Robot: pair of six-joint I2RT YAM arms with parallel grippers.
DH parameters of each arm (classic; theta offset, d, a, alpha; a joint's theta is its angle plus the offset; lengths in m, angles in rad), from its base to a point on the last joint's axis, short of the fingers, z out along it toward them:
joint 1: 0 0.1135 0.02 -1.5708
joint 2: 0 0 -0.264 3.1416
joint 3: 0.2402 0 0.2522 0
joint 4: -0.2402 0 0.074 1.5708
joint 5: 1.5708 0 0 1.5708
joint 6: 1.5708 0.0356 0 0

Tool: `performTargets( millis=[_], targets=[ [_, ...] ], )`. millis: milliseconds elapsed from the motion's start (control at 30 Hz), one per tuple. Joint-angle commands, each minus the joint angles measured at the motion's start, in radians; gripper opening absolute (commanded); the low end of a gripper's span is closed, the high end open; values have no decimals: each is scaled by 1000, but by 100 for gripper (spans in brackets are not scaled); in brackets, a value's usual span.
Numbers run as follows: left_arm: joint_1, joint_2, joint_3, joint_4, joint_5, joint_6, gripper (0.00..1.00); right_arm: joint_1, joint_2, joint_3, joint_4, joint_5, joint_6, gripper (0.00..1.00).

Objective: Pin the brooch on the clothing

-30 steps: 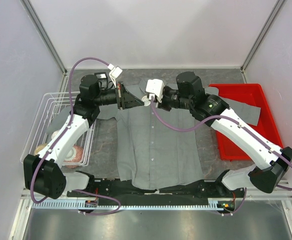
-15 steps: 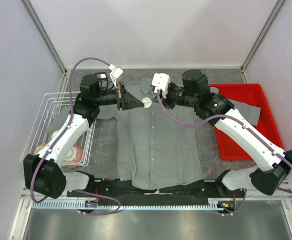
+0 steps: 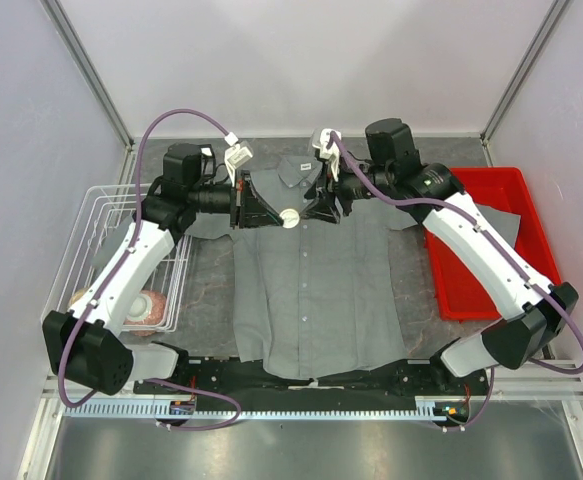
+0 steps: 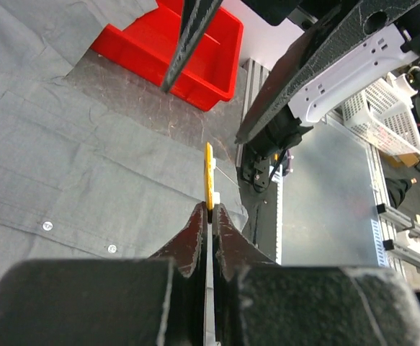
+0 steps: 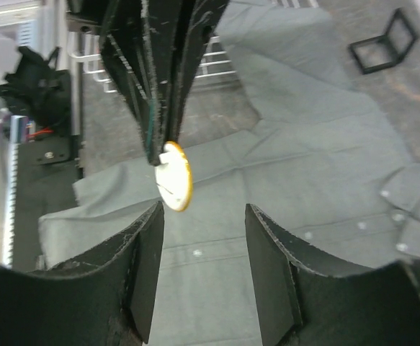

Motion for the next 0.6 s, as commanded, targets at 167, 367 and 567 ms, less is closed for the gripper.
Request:
performTargets(
  millis=[167, 367, 567],
  targets=[
    [-22, 4, 69, -128, 41, 200, 2, -3, 47, 40, -39, -215, 69, 48],
    [-43, 9, 77, -161, 37, 257, 2, -3, 92, 57, -25, -259, 121, 43],
    [-51, 12, 89, -187, 29, 287, 2, -1, 113, 60, -20, -292, 140, 27]
  ],
)
